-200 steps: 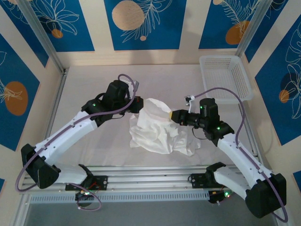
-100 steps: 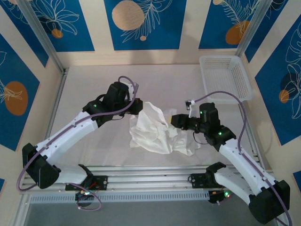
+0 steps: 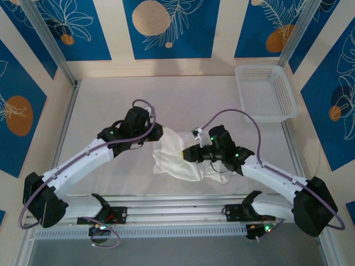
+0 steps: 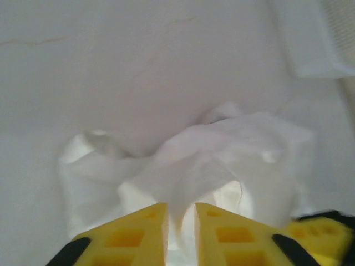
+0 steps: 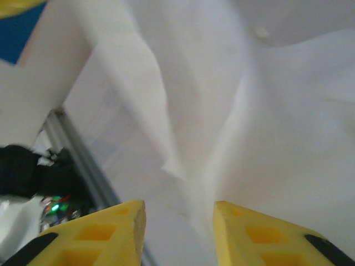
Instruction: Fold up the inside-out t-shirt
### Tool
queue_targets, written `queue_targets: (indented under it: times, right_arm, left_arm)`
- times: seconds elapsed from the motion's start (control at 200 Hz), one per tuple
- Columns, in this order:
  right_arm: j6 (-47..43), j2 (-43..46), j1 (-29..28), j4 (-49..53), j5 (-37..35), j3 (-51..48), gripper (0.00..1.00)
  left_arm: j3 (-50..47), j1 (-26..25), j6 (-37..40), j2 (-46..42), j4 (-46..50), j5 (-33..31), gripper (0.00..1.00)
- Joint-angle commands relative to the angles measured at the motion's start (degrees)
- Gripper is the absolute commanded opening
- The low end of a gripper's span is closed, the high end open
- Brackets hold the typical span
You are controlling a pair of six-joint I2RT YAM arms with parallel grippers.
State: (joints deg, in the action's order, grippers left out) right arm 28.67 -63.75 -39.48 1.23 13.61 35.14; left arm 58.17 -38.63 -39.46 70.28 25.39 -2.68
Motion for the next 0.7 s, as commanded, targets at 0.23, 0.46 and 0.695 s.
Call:
queue_targets:
  times: [0.23, 0.46, 0.695]
  right_arm:
    - [-9.1, 4.4, -1.2, 9.4, -13.3, 6.6, 0.33]
    - [3.4, -22.9, -5.8, 39.9, -26.0, 40.4, 0.28]
    - [8.1, -49.0, -15.0, 63.1, -42.1, 71.2, 0.43]
  left_arm:
    - [-7.3, 3.0, -3.3, -13.0, 0.1, -10.8, 0.39]
    - [-7.1, 3.2, -3.4, -16.4, 2.0, -14.2, 0.39]
    - [-9.0, 3.2, -1.4, -21.8, 4.4, -17.4, 0.4]
